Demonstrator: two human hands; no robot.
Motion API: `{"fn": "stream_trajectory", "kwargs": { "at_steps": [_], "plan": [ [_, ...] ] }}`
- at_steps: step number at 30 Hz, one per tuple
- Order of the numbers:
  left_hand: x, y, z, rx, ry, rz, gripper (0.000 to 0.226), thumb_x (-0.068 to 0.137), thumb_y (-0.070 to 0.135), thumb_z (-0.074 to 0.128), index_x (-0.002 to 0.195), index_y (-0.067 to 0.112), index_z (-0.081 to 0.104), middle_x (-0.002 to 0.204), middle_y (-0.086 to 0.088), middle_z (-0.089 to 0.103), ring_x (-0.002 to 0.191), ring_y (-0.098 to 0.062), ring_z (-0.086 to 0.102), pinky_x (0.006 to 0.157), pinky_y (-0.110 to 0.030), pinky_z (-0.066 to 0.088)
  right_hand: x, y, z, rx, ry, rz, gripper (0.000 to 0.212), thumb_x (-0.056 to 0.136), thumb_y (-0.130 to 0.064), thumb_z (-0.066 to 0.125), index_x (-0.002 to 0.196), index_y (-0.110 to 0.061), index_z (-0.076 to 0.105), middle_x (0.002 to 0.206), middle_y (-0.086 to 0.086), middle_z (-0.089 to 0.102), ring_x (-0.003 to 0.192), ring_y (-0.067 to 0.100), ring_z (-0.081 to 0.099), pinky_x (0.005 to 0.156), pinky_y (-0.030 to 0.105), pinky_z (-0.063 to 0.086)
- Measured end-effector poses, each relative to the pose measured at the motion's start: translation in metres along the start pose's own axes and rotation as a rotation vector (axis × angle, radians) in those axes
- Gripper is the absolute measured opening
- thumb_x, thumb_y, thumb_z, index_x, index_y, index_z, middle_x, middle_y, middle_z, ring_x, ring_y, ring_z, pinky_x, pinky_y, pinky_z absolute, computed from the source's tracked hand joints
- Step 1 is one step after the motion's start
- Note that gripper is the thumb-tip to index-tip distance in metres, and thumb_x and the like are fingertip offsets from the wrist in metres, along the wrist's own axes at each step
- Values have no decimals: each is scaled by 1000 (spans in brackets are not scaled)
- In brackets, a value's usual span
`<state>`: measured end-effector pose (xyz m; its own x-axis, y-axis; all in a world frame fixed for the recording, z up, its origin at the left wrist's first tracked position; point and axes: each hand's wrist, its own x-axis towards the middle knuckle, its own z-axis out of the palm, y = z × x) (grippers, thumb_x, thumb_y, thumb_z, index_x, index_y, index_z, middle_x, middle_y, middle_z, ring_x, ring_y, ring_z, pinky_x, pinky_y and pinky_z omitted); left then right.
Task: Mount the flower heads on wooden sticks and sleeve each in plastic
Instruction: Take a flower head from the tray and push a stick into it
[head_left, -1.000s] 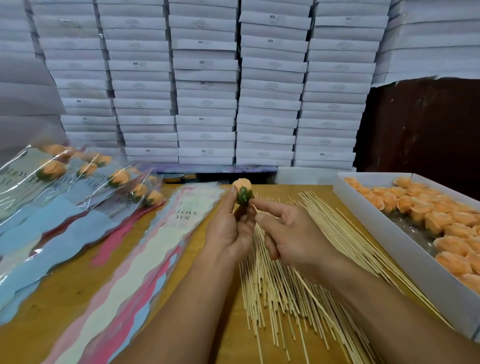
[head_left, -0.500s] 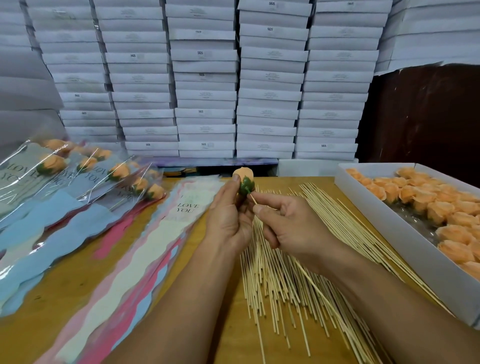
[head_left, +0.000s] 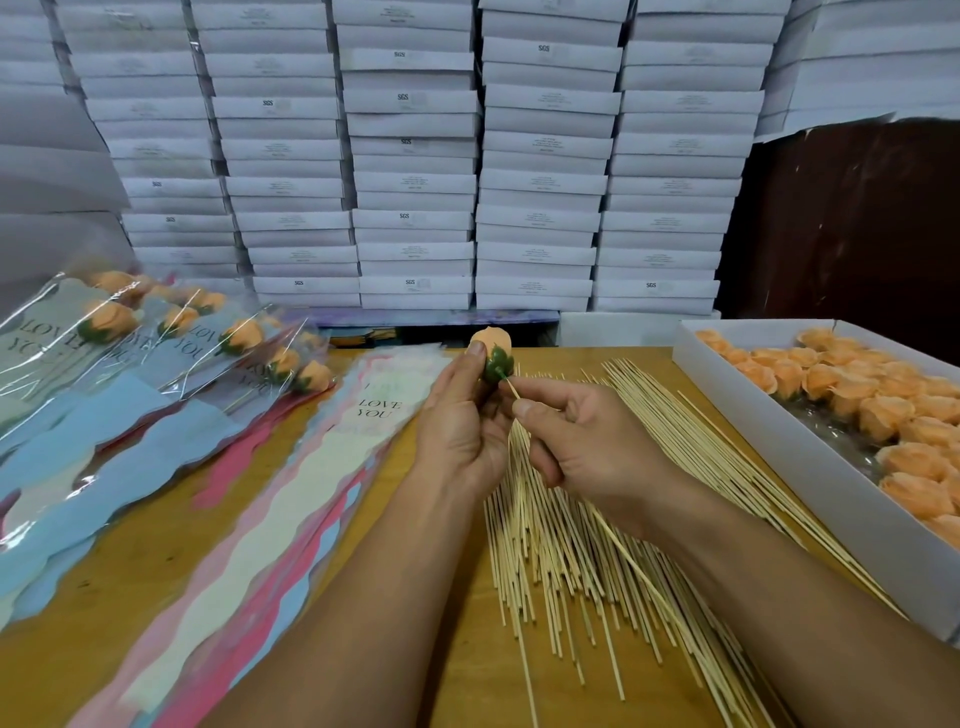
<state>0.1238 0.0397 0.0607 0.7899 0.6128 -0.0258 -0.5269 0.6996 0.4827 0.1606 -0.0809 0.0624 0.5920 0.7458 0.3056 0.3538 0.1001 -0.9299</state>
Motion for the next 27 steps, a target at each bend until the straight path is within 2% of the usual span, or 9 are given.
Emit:
{"fn": "stream_trajectory", "kwargs": {
  "at_steps": [10,16,19,25,27],
  "plan": [
    [1,0,0,18,1,0,50,92,11,67,137,-7,53,110,-20,60,83,-19,61,112,-43,39,-2,-3,-1,10,-12,6,37,104,-17,55,141,-20,56,44,-3,48,39,3,42,43,11,36],
    [-1,1,0,35,4,3,50,93,11,66,137,-6,53,108,-19,60,81,-19,60,103,-38,43,-1,-1,0,-12,7,7,37,104,-19,55,141,-20,57,44,-2,48,40,5,42,45,13,36],
    [-1,1,0,43,10,1,49,93,11,66,137,-5,53,100,-17,63,79,-18,62,94,-34,48,-1,-1,-1,-9,-4,1,35,105,-18,54,139,-24,59,45,-1,48,40,5,41,44,13,36],
    [-1,2,0,41,12,-2,48,93,12,67,136,-6,54,101,-16,64,83,-19,63,104,-37,45,-1,-1,-2,6,-10,-5,33,105,-18,54,136,-26,61,45,-1,48,40,4,40,43,13,35],
    [-1,1,0,54,10,7,48,92,11,68,135,-6,55,99,-16,64,81,-19,63,102,-37,46,0,-1,-2,-1,-6,2,34,105,-19,54,138,-25,60,45,-1,48,41,5,41,43,14,35]
  ]
}}
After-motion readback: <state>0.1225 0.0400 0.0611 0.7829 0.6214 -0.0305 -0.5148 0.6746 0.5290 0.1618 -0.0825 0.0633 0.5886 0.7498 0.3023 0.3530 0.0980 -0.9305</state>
